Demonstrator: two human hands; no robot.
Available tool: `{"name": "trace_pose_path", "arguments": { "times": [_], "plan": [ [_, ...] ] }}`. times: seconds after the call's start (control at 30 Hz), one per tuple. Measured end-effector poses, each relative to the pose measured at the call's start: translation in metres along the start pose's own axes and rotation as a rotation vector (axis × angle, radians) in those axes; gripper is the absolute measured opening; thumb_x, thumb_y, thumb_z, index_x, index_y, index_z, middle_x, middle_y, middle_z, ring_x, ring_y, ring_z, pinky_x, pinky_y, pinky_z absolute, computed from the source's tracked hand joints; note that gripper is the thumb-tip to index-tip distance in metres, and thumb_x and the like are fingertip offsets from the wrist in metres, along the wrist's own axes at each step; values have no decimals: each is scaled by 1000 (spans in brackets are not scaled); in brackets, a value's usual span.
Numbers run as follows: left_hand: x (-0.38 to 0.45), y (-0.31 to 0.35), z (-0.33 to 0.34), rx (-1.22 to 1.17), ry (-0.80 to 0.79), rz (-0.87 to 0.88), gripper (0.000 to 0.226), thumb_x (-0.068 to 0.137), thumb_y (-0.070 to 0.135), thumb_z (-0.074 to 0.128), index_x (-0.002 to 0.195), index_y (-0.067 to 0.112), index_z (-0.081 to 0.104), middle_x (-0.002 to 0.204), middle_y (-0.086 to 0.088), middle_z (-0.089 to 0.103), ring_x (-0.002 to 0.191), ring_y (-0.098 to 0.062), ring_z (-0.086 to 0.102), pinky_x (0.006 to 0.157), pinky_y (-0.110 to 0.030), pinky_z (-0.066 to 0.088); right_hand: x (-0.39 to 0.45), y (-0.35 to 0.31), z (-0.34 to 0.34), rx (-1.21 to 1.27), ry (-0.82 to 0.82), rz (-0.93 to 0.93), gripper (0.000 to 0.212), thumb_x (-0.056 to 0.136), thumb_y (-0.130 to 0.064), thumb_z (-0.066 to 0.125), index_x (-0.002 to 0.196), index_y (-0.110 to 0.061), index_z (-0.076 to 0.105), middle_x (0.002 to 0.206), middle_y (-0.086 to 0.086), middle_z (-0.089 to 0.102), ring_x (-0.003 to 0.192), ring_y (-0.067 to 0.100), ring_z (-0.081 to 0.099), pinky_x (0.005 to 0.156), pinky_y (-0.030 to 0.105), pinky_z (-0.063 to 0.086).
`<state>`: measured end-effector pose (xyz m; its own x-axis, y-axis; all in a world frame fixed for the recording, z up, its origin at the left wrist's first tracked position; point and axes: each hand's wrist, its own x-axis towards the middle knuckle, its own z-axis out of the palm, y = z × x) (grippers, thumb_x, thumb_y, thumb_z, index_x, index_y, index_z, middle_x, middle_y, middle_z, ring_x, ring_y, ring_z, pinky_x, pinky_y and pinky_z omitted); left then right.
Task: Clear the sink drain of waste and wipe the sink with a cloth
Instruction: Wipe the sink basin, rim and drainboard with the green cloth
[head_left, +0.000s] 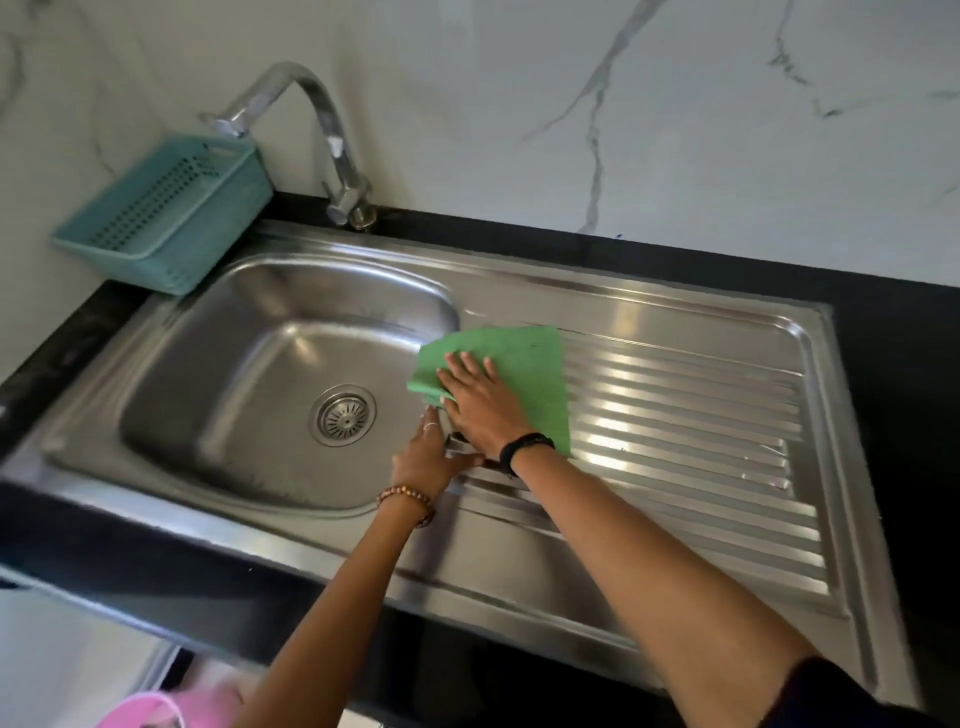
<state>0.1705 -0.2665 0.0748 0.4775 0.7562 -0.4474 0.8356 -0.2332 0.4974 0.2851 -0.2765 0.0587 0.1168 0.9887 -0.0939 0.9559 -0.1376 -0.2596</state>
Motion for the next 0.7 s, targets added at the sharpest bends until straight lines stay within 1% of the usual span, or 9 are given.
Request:
{"name": "trace_pose_path", "arguments": {
  "times": [0.1, 0.2, 0.23, 0.3, 0.4, 0.47, 0.57, 0.63, 0.7],
  "plan": [
    [-1, 2, 1, -30, -13, -7, 90, 79, 36, 68, 143, 3, 15, 149, -15, 34, 132, -32, 40, 107, -52, 33, -4, 1, 1, -3, -26, -78, 47, 101, -27, 29, 146, -14, 24, 158, 6, 14, 147, 22, 7, 119, 43, 1],
    [-10, 3, 6, -30, 30, 10, 87, 85, 32, 62, 147, 4, 8, 156, -12, 18, 142, -27, 22, 115, -54, 17, -25, 13, 0, 95, -15, -107, 47, 101, -26, 30, 146, -16, 23, 158, 2, 18, 146, 17, 12, 120, 39, 3],
    [-15, 4, 10, -26, 68, 25, 84, 87, 29, 59, 147, 6, 7, 157, -11, 13, 145, -25, 15, 117, -51, 11, -35, 18, -1, 153, 9, -88, 46, 100, -25, 32, 146, -17, 26, 157, 1, 21, 145, 16, 15, 120, 38, 5],
    [-27, 5, 20, 32, 143, 68, 77, 91, 25, 52, 148, 8, 2, 158, -11, 3, 146, -24, 4, 118, -45, 4, -56, 31, -3, 256, 76, -14, 44, 100, -25, 35, 143, -19, 32, 155, -2, 28, 143, 13, 21, 119, 33, 6],
    [-41, 24, 41, 240, 187, 229, 74, 94, 36, 43, 147, 11, -3, 158, -10, -7, 146, -22, -6, 118, -40, -1, -96, 63, -7, 295, 142, 124, 42, 100, -26, 35, 142, -21, 34, 152, -2, 34, 141, 12, 27, 119, 31, 9],
    [-44, 50, 53, 285, 141, 346, 75, 94, 46, 38, 147, 15, -3, 158, -7, -8, 146, -20, -7, 118, -39, -3, -123, 84, -8, 261, 179, 191, 42, 100, -26, 35, 142, -22, 35, 151, -3, 36, 140, 12, 30, 118, 30, 10],
    [-47, 89, 72, 339, -15, 468, 76, 92, 51, 38, 148, 18, -1, 159, -2, -4, 146, -20, -5, 118, -42, -3, -171, 122, -11, 211, 251, 310, 42, 100, -27, 38, 141, -23, 37, 150, -4, 38, 139, 11, 33, 117, 30, 10],
    [-46, 103, 82, 373, -121, 452, 76, 90, 52, 41, 148, 18, 6, 159, -1, -1, 146, -26, -4, 118, -47, 1, -202, 151, -14, 213, 311, 433, 42, 99, -24, 40, 141, -22, 38, 150, -3, 36, 140, 13, 31, 118, 33, 9],
    [-46, 106, 88, 442, -151, 436, 77, 90, 51, 44, 149, 16, 8, 159, -2, -1, 145, -30, -3, 118, -49, 4, -225, 173, -21, 256, 363, 563, 43, 99, -21, 39, 141, -20, 38, 151, 0, 35, 142, 16, 27, 118, 36, 8]
  ]
}}
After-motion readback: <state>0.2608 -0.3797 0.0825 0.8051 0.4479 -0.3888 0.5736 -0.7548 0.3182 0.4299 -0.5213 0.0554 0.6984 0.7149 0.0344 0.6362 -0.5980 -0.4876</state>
